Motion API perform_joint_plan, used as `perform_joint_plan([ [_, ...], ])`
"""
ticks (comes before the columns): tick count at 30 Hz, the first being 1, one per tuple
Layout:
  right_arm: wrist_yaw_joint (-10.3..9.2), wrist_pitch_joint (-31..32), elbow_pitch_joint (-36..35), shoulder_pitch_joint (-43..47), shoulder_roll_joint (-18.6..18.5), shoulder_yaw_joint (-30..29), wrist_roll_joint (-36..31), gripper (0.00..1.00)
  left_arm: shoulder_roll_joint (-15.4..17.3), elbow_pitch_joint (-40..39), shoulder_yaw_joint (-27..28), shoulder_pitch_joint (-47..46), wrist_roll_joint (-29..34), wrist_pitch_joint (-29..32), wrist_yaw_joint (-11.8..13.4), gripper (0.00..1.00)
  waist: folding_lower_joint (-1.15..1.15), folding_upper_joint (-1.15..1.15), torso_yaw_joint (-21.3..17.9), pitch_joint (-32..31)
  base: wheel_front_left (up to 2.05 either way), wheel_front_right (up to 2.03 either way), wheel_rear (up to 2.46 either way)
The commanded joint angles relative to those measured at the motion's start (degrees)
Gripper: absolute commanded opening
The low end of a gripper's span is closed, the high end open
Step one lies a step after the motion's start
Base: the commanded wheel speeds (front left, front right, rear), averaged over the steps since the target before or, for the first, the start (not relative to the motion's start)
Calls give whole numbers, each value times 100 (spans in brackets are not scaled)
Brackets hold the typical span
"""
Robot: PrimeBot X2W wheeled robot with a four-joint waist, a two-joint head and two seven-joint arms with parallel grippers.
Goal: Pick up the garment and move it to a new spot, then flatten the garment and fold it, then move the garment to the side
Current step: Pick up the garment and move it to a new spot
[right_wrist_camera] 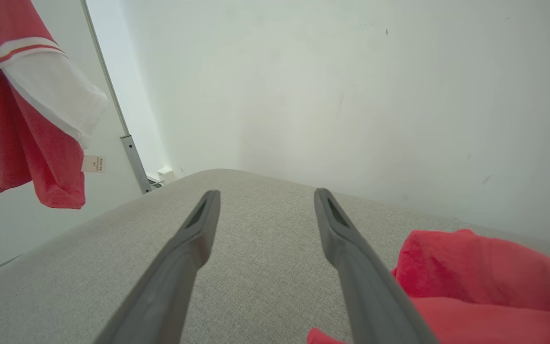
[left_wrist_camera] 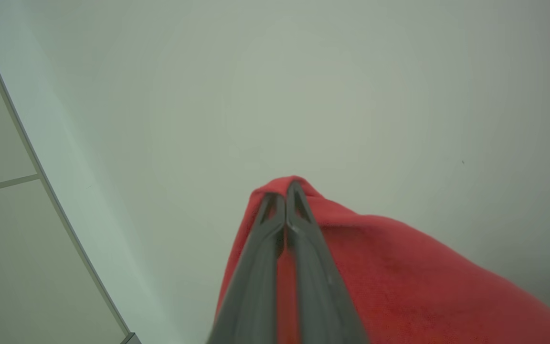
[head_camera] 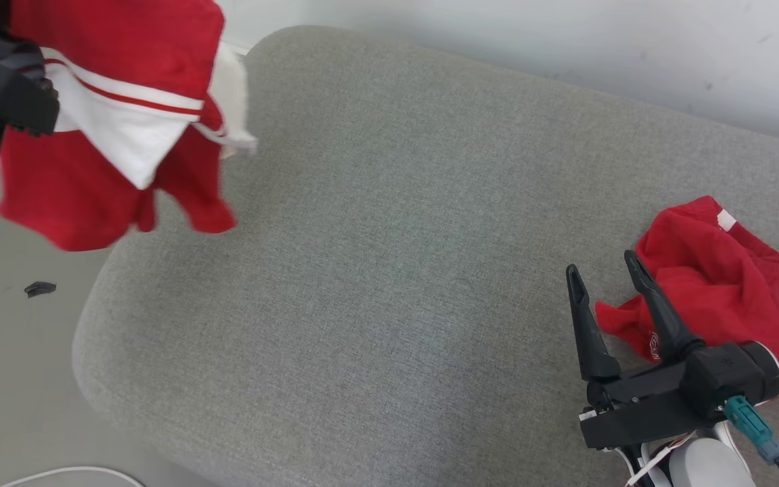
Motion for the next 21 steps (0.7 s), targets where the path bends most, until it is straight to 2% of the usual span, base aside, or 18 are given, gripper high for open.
perform_joint_plan([
  [1, 5, 36, -61, 53, -66, 12, -46, 100, 11, 1, 84, 43, 34, -12, 3, 0, 1, 0, 7, 60, 0, 0, 0],
  [13, 5, 350, -752, -119, -220, 131, -38, 100, 163, 373, 452, -164, 214, -10, -155, 0, 1, 0, -519, 445, 0, 0, 0],
  [21, 5, 641, -1464, -165, -331, 199, -123, 100, 19, 836, 739, 234, 248, -11, -168, 0, 1, 0, -866, 725, 0, 0, 0],
])
